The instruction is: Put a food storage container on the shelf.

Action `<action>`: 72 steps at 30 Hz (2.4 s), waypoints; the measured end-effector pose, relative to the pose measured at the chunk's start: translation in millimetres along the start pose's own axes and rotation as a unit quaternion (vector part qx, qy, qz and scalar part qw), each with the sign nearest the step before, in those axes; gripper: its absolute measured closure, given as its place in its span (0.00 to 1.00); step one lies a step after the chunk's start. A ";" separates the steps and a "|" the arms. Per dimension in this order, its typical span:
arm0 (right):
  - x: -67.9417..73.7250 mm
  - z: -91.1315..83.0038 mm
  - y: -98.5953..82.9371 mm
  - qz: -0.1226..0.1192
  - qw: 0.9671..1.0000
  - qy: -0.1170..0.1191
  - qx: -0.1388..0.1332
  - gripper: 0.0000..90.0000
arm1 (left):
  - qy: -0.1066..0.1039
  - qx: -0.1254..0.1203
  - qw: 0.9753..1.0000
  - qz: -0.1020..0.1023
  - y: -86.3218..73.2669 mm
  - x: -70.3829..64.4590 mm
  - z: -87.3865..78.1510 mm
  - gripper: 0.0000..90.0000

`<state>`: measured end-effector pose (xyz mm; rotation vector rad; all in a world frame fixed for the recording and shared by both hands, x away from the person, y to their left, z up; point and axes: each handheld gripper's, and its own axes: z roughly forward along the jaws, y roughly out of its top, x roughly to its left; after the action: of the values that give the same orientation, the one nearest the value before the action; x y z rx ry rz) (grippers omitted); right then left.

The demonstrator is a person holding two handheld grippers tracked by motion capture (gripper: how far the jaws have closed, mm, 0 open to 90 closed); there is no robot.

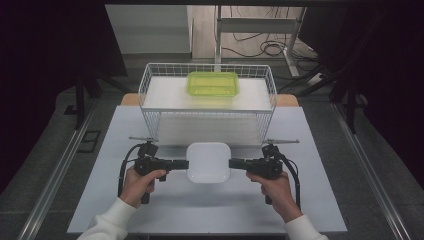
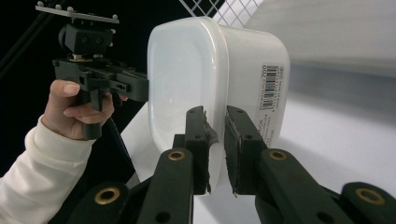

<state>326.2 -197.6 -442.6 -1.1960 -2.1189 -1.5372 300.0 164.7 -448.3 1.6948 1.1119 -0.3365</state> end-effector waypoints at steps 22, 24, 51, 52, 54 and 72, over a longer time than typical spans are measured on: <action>37.3 -24.8 49.4 -0.055 0.998 -0.009 -0.029 0.89 | -0.002 -0.026 0.999 0.045 48.9 -32.3 -21.8 0.90; 38.8 -25.7 54.0 -0.060 0.998 -0.011 -0.033 0.89 | 0.000 -0.029 0.998 0.047 54.7 -34.9 -23.5 0.90; 65.8 -46.5 144.2 -0.102 0.991 -0.005 -0.081 0.88 | -0.004 -0.056 0.994 0.095 151.4 -68.0 -54.3 0.89; 66.4 -46.6 147.4 -0.103 0.991 -0.004 -0.082 0.88 | -0.004 -0.056 0.994 0.097 156.2 -68.5 -55.7 0.89; 67.3 -46.8 156.2 -0.105 0.991 -0.003 -0.083 0.88 | -0.005 -0.056 0.994 0.098 165.4 -69.0 -58.0 0.89; 44.1 -29.9 220.7 -0.056 0.995 0.018 -0.078 0.89 | -0.007 -0.060 0.997 0.049 231.2 -35.4 -55.2 0.89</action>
<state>454.7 -181.6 -256.1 -1.1050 -2.1094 -1.7886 450.4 185.7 -262.1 1.6315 1.0157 -0.2159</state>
